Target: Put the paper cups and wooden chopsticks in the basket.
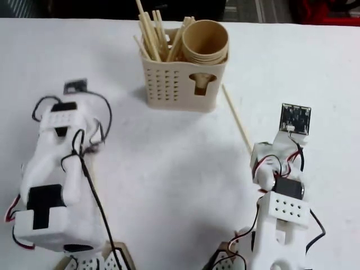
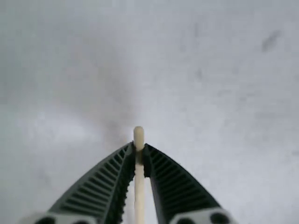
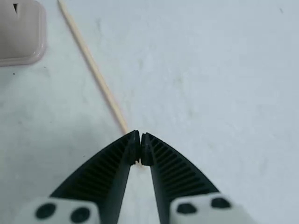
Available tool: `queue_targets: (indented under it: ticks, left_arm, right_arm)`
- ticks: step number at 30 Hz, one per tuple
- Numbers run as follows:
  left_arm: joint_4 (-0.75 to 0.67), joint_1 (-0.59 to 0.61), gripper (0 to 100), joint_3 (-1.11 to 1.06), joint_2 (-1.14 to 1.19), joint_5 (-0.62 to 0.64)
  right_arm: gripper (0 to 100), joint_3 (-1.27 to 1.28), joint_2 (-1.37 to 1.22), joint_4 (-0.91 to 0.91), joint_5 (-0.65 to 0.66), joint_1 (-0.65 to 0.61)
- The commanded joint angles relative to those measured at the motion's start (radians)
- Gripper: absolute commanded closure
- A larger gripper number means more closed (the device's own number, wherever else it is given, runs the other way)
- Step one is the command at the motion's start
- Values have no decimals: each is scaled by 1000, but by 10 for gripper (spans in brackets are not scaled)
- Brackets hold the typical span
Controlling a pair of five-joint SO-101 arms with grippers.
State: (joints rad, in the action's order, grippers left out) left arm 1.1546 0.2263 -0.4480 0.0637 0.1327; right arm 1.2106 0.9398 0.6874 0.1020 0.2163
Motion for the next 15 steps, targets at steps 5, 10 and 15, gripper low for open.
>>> queue_targets:
  ticks: [5, 10, 15]
  left_arm:
    - [-5, -16, 976, 233, -5, 49]
    - [114, -44, 976, 428, -7, 49]
    - [239, -119, 976, 646, -10, 49]
  right_arm:
    - [978, -5, 8, -15, 12, -4]
    - [978, -5, 8, -16, 12, -4]
    - [978, -5, 8, -18, 12, -4]
